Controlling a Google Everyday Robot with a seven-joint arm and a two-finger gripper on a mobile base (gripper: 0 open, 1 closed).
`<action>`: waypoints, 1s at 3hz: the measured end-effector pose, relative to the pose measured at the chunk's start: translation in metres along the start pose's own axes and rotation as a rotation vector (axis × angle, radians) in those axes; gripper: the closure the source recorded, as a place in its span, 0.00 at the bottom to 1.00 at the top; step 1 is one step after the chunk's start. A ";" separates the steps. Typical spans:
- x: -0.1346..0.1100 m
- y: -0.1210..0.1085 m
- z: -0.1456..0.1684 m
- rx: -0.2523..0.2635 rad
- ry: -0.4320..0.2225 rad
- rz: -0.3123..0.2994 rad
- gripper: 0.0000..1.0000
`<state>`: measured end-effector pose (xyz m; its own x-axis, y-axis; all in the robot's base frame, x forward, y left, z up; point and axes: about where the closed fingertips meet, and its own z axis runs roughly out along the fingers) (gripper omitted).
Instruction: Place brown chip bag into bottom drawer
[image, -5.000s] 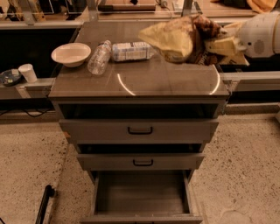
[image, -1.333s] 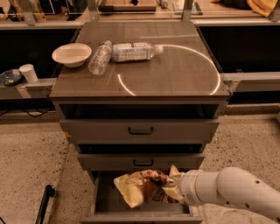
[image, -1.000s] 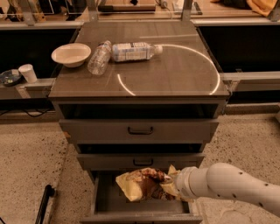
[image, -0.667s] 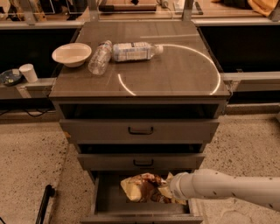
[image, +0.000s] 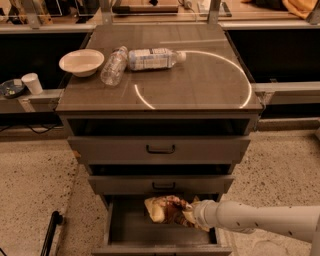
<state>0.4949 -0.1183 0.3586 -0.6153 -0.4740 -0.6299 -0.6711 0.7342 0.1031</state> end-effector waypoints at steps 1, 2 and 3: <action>0.010 -0.016 0.019 0.033 -0.048 0.007 0.58; 0.024 -0.021 0.048 0.002 -0.087 0.004 0.29; 0.031 -0.010 0.072 -0.065 -0.108 -0.003 0.04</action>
Offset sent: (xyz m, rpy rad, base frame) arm 0.0228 -0.0052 -0.0794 0.0871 -0.0628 -0.0096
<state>0.5120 -0.1053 0.2829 -0.5674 -0.4183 -0.7093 -0.7003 0.6982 0.1484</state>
